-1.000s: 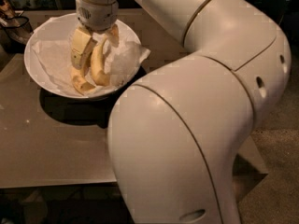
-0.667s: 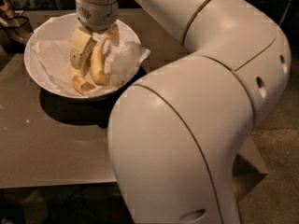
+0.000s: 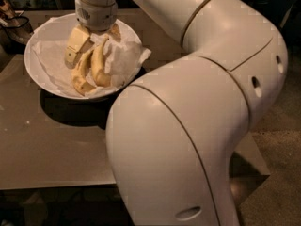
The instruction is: Pick banana from white bowl
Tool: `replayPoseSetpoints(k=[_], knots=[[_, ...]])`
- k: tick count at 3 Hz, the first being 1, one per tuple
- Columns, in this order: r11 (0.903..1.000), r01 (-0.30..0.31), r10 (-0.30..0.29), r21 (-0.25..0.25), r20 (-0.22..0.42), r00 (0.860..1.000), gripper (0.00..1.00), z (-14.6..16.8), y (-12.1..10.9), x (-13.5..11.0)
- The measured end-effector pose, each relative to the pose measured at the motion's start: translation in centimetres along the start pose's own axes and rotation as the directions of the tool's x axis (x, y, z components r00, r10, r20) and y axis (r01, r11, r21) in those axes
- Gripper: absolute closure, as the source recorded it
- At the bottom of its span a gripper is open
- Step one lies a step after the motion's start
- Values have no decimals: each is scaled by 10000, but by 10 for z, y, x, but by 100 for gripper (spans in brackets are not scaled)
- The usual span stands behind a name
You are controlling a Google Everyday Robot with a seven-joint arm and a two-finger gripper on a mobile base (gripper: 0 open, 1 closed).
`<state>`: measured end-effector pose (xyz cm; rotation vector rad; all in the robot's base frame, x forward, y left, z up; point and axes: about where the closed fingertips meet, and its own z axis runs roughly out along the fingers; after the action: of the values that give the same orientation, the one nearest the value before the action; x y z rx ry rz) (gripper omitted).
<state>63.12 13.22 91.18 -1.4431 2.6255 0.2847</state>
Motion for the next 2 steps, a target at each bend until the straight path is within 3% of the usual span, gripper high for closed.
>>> replayPoseSetpoints(k=[2], knots=[[9995,42,-44,-313,-54,10000,0,10,3,-7]])
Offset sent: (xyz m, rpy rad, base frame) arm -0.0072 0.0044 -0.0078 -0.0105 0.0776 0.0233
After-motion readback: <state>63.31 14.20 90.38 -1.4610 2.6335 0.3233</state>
